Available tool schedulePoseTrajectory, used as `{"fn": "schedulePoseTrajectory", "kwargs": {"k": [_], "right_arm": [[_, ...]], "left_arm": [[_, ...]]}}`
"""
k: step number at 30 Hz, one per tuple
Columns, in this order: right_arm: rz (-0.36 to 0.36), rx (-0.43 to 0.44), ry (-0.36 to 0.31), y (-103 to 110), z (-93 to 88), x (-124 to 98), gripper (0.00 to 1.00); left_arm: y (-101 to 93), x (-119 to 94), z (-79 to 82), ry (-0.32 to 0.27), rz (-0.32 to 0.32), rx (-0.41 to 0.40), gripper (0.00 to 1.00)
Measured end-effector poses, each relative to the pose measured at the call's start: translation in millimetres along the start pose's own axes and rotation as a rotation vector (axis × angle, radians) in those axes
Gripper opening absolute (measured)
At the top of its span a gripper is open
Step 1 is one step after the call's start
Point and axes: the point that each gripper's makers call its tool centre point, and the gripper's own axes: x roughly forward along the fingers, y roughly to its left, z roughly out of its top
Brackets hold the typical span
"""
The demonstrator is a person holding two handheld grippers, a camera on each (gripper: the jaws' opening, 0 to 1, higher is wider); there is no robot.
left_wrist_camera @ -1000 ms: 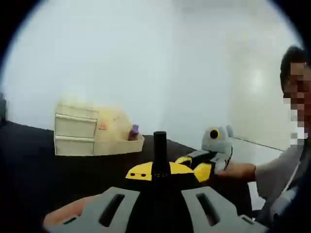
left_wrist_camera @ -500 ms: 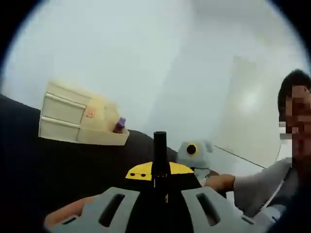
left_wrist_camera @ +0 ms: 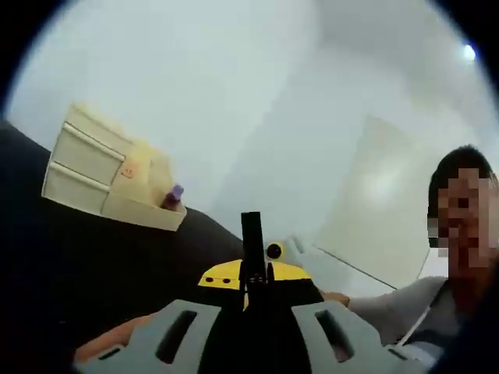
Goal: Open the drawer, pick up the cosmetic bottles from the table one by one, place them into the drawer, release the gripper, close the drawer, and move the gripper away
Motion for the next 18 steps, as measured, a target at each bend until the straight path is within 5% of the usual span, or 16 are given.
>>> {"fn": "schedulePoseTrajectory", "kwargs": {"k": [12, 16, 18], "right_arm": [[-0.056, -0.17, 0.089, 0.9, -7.4, -0.8, 0.08], [-0.069, -0.162, 0.085, -2.6, -9.5, -0.2, 0.09], [-0.106, -0.226, 0.084, -9.2, -10.1, 0.1, 0.1]], "left_arm": [[-1.0, -0.1, -11.5, 0.072, -0.021, -0.055, 0.08], [3.7, -0.7, -12.9, 0.086, 0.004, -0.057, 0.07], [9.8, -1.7, -14.7, 0.096, 0.038, -0.05, 0.07]]}}
